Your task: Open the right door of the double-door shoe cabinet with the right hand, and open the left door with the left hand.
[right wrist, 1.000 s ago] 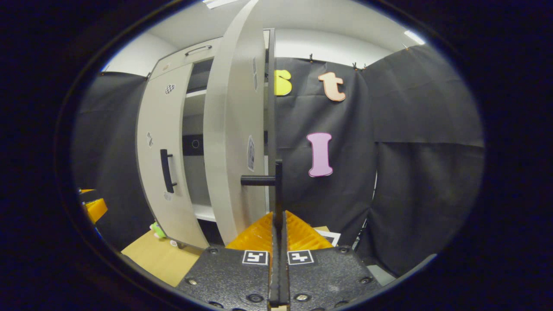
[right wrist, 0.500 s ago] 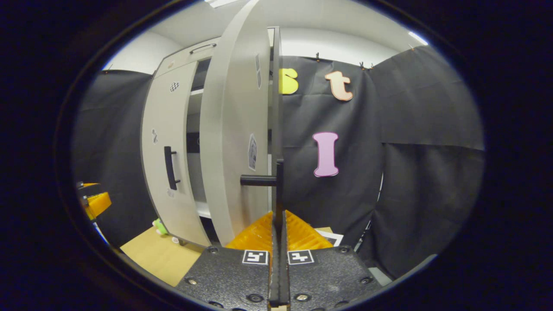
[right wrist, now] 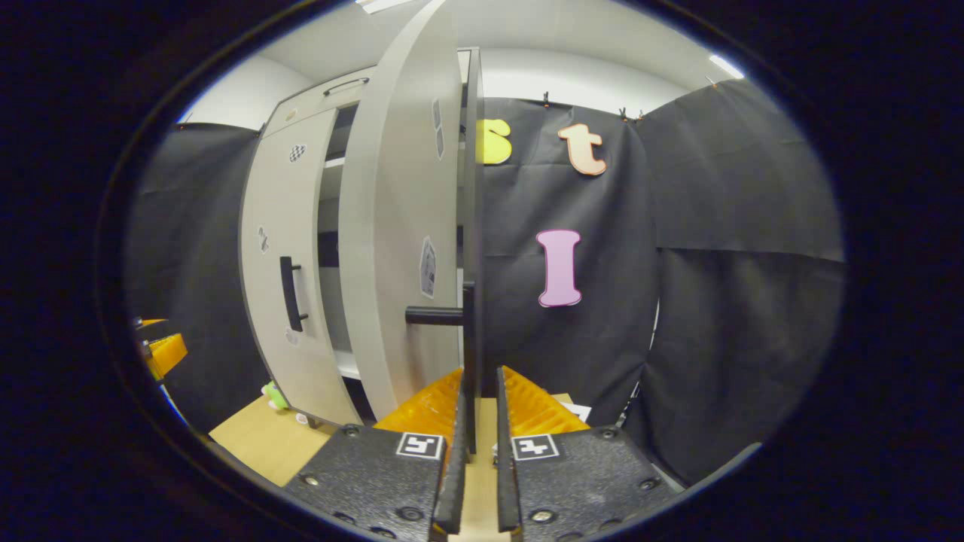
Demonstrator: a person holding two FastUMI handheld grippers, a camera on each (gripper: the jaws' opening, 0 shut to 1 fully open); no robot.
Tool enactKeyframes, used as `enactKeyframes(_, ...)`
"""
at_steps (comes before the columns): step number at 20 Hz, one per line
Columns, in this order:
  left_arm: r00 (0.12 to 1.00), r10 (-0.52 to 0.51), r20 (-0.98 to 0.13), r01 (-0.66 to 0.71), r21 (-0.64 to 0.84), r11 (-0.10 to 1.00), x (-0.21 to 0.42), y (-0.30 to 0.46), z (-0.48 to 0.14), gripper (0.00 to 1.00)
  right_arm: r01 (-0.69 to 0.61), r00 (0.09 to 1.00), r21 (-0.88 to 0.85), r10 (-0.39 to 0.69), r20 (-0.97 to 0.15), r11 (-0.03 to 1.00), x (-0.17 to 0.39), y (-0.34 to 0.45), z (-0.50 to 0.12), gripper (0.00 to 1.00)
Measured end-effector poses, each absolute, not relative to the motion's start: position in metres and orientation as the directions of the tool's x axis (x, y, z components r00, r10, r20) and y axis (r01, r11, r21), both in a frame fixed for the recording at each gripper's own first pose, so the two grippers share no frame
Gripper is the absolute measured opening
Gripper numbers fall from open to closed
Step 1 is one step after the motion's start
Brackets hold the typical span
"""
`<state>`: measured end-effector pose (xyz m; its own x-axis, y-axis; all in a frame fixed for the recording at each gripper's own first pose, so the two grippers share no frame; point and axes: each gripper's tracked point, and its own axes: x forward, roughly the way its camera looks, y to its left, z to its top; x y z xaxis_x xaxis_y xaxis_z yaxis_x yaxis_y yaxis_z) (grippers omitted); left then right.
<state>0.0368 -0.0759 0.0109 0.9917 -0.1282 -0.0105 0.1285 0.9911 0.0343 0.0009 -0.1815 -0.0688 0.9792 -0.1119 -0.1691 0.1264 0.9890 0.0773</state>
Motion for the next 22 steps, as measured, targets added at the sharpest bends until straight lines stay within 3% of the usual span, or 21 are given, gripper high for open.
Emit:
enactKeyframes(1,0.992,-0.129,-0.01,0.129,0.033,0.991,0.036,-0.074,0.01,0.97,0.16,0.975,0.067,-0.147,-0.168,0.985,-0.007,-0.19,-0.066,0.39)
enactKeyframes(3,0.991,-0.132,-0.011,0.133,0.031,0.991,0.039,-0.07,0.01,0.97,0.199,0.971,0.069,-0.187,-0.149,0.978,-0.022,-0.196,-0.056,0.8)
enactKeyframes(6,0.99,-0.142,-0.015,0.142,0.028,0.989,0.042,-0.067,0.007,0.97,0.233,0.966,0.07,-0.223,-0.131,0.97,-0.046,-0.193,-0.046,0.95)
enactKeyframes(14,0.988,-0.151,-0.015,0.151,0.041,0.988,0.066,-0.049,0.004,0.97,0.143,0.983,0.093,-0.131,-0.126,0.985,-0.081,-0.107,-0.043,0.98)
enactKeyframes(22,0.983,-0.179,-0.024,0.18,0.037,0.983,0.103,-0.058,-0.002,0.97,0.062,0.983,0.124,-0.038,-0.181,0.99,-0.078,-0.044,-0.071,1.0)
